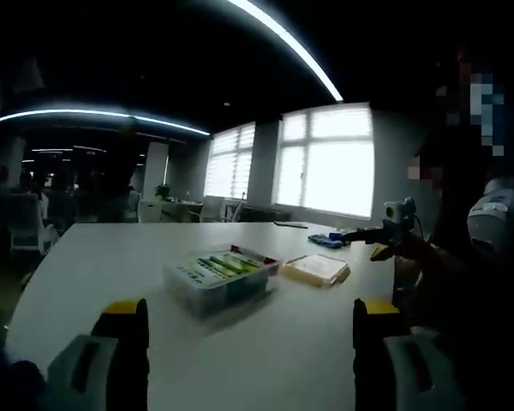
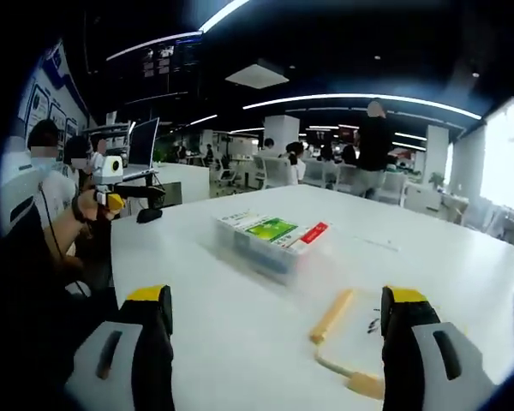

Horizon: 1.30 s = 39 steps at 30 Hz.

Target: Arrange the small medicine boxes into an aligned row inside the storage area until every box is upright, visible, and separated from the surrounding clutter.

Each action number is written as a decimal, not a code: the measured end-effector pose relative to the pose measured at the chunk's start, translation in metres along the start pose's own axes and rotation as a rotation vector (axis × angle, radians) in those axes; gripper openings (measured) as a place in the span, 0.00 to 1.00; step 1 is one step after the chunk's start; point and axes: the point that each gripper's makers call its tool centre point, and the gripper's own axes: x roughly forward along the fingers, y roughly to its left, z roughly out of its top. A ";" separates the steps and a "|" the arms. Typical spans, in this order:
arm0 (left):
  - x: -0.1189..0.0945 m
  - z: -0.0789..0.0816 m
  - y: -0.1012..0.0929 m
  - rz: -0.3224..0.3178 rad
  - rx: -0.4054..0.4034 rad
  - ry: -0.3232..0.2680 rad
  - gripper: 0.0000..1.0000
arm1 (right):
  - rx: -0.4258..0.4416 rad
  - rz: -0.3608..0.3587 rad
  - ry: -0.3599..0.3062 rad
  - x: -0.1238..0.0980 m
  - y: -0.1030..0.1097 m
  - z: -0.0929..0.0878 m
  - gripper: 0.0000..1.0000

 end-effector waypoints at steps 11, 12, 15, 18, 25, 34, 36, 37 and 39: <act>-0.006 -0.001 -0.006 -0.009 -0.004 0.002 0.99 | 0.025 -0.024 -0.021 -0.020 0.001 -0.007 1.00; -0.006 -0.001 -0.006 -0.009 -0.004 0.000 0.99 | 0.026 -0.025 -0.021 -0.022 0.002 -0.007 1.00; -0.005 0.000 -0.007 -0.013 -0.005 -0.004 0.99 | 0.018 -0.043 -0.014 -0.028 0.001 -0.010 1.00; -0.004 0.001 -0.010 -0.021 -0.005 -0.008 0.99 | 0.025 -0.060 -0.015 -0.036 -0.003 -0.011 1.00; 0.007 -0.002 -0.019 -0.057 -0.008 0.000 0.99 | 0.022 -0.123 0.021 -0.052 -0.013 -0.026 1.00; 0.016 0.002 -0.028 -0.085 -0.003 0.002 0.99 | -0.041 -0.227 0.144 -0.047 -0.037 -0.064 1.00; 0.017 0.002 -0.029 -0.090 -0.004 0.004 0.99 | -0.074 -0.239 0.176 -0.039 -0.040 -0.072 0.99; 0.017 0.002 -0.030 -0.092 -0.004 0.006 0.99 | -0.083 -0.240 0.183 -0.034 -0.040 -0.074 0.99; 0.017 0.002 -0.030 -0.091 -0.002 0.007 0.99 | -0.096 -0.243 0.190 -0.026 -0.041 -0.077 0.98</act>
